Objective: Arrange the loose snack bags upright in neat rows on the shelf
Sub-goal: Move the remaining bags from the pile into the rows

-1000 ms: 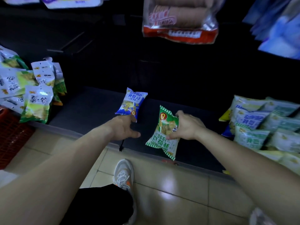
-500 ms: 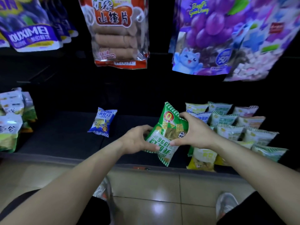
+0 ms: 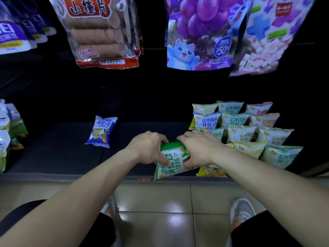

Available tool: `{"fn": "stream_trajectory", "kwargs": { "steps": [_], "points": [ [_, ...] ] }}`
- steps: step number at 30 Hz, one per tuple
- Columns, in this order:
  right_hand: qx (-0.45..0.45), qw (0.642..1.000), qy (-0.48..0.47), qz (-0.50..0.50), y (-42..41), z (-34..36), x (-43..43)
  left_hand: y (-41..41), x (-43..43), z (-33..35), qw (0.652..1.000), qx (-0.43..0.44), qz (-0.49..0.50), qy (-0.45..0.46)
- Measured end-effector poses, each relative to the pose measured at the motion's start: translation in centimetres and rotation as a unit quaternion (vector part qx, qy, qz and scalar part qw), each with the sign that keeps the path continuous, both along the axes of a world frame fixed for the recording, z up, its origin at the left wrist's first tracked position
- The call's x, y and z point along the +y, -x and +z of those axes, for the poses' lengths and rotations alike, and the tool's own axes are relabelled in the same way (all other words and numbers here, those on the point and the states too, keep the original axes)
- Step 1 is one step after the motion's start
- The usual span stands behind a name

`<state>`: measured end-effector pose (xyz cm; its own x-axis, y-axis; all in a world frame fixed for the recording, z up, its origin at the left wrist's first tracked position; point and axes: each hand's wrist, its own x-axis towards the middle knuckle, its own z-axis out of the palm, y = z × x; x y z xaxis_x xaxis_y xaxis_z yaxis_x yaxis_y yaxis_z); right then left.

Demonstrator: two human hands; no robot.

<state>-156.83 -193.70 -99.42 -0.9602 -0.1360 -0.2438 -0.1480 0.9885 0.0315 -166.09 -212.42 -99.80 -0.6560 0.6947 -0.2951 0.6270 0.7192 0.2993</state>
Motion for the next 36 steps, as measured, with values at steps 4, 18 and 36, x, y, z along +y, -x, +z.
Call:
{"fn": "stream_trajectory", "kwargs": {
  "steps": [4, 18, 36],
  "points": [
    [-0.049, 0.996, 0.055, -0.052, 1.0, -0.6, 0.8, 0.7, 0.3, 0.4, 0.998, -0.004, 0.013, -0.054],
    [0.0, 0.921, 0.34, -0.19, 2.0, -0.8, 3.4, 3.4, -1.2, 0.2, 0.954, -0.14, 0.109, -0.242],
    [-0.01, 0.964, 0.099, -0.248, 6.4, -5.6, 15.5, 13.7, 8.1, -8.4, 0.99, 0.035, 0.134, -0.004]
  ]
}}
